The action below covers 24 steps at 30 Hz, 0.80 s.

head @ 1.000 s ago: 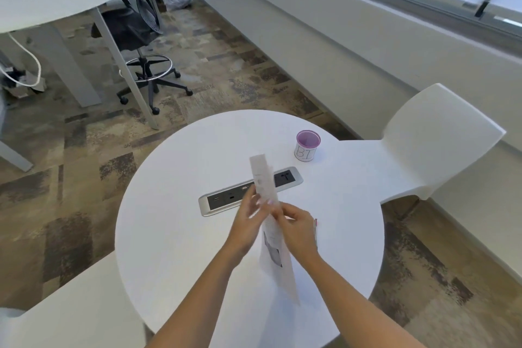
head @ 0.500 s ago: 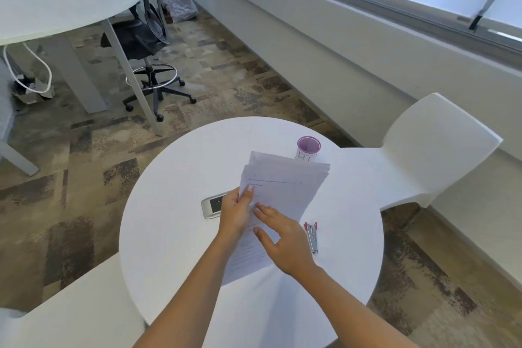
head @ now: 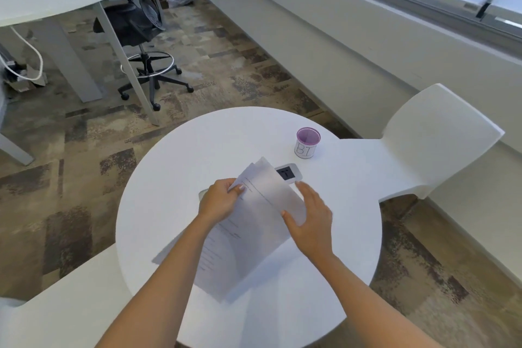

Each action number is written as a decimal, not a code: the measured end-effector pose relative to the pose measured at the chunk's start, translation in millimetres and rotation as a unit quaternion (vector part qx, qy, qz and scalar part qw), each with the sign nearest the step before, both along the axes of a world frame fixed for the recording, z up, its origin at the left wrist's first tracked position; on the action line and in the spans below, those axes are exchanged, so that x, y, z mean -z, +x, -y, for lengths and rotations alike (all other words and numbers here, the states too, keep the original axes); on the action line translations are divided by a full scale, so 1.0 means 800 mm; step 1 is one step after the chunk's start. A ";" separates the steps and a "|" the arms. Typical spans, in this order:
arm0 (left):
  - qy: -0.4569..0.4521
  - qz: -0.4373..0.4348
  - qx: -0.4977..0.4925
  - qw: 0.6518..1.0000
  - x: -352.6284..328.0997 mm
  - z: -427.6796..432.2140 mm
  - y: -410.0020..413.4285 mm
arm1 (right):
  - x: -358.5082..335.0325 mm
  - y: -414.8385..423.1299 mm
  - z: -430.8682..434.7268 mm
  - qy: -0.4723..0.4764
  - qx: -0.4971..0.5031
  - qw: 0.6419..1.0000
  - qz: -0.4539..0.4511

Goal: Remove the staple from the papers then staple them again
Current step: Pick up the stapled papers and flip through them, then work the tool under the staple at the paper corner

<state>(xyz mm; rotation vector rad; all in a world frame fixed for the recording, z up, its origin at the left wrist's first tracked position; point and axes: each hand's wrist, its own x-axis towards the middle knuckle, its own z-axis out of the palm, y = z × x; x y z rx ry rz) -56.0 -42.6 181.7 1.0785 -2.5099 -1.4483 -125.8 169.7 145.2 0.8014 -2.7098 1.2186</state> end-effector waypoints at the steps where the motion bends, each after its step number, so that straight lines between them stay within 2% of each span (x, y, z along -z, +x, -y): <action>1: -0.006 0.020 0.022 1.000 0.004 0.002 -0.003 | 0.001 -0.003 -0.002 0.015 0.025 0.999 0.016; 3: -0.029 0.052 0.066 0.996 0.009 0.004 -0.011 | 0.002 -0.015 -0.005 0.016 0.028 0.993 0.117; 5: -0.065 0.078 0.097 0.990 0.015 0.003 -0.019 | 0.008 -0.027 -0.007 0.002 0.003 0.970 0.243; 6: -0.079 0.093 0.109 0.987 0.021 0.001 -0.024 | 0.014 -0.031 -0.009 0.007 -0.005 0.962 0.273; 12: -0.170 0.129 0.114 0.970 0.084 -0.015 -0.027 | 0.068 -0.019 -0.020 0.064 0.036 0.938 0.340; 16: -0.134 0.173 0.161 0.962 0.136 -0.038 -0.005 | 0.105 -0.011 -0.021 0.108 0.064 0.919 0.373; 19: -0.104 0.219 0.229 0.943 0.172 -0.059 0.017 | 0.128 -0.015 -0.022 0.124 0.086 0.907 0.393; 24: -0.093 0.292 0.285 0.908 0.220 -0.084 0.049 | 0.153 -0.023 -0.026 0.155 0.094 0.893 0.412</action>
